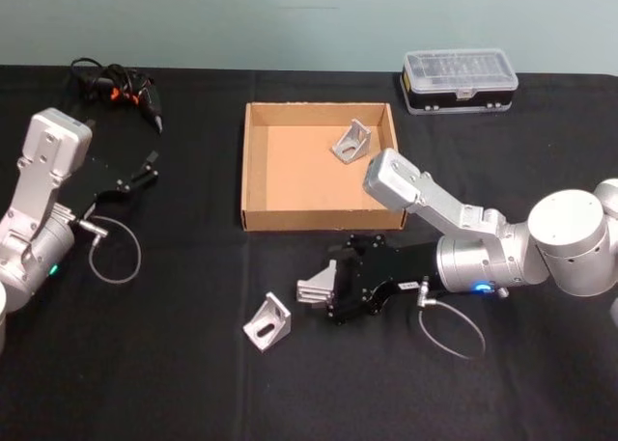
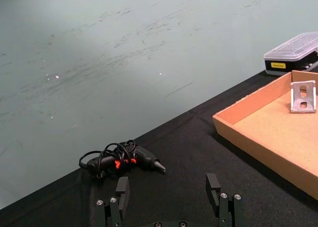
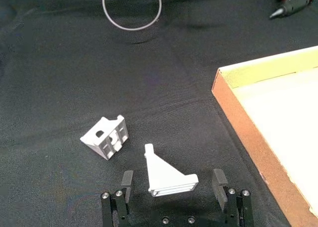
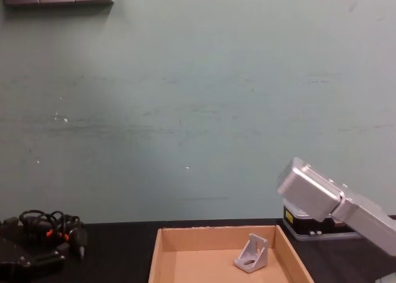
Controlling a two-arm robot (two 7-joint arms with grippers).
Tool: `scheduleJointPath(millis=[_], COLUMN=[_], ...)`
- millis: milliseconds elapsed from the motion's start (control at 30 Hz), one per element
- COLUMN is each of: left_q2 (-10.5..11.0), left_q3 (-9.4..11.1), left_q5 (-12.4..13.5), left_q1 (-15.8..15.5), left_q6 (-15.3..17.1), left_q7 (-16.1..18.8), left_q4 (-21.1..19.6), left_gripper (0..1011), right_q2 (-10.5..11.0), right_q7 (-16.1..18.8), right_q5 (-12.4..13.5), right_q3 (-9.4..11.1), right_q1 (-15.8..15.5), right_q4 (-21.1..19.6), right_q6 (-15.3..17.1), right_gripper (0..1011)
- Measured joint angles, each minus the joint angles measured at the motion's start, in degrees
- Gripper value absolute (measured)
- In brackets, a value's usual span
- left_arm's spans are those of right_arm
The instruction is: Use one hand to pick up the angle iron from the table and place it into the box.
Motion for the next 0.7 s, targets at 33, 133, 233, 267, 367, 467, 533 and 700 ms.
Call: scheduleJointPath(millis=[33, 133, 233, 267, 367, 467, 533, 700], left_q2=[0.0, 0.0, 0.0, 0.0, 0.0, 0.0, 0.0, 0.0], left_q3=[0.0, 0.0, 0.0, 0.0, 0.0, 0.0, 0.0, 0.0], left_q5=[0.0, 0.0, 0.0, 0.0, 0.0, 0.0, 0.0, 0.0], left_q1=[0.0, 0.0, 0.0, 0.0, 0.0, 0.0, 0.0, 0.0], left_q6=[0.0, 0.0, 0.0, 0.0, 0.0, 0.0, 0.0, 0.0], left_q7=[0.0, 0.0, 0.0, 0.0, 0.0, 0.0, 0.0, 0.0], left_q4=[0.0, 0.0, 0.0, 0.0, 0.0, 0.0, 0.0, 0.0], left_gripper=[1011, 1011, 1011, 1011, 1011, 1011, 1011, 1011], right_q2=[-0.06, -0.16, -0.36, -0.39, -0.51, -0.58, -0.6, -0.8], right_q7=[-0.07, -0.11, -0.1, -0.09, -0.06, -0.06, -0.18, -0.35], right_q5=[0.12, 0.23, 0.34, 0.35, 0.4, 0.42, 0.42, 0.39], right_q3=[-0.16, -0.4, -0.81, -0.87, -1.14, -1.34, -1.39, -1.71], right_q1=[0.1, 0.23, 0.57, 0.62, 0.86, 1.04, 1.09, 1.35], right_q4=[0.21, 0.51, 1.0, 1.05, 1.31, 1.47, 1.51, 1.84], right_q6=[-0.04, -0.15, -0.34, -0.38, -0.5, -0.62, -0.63, -0.49], right_gripper=[1000, 1000, 1000, 1000, 1000, 1000, 995, 896])
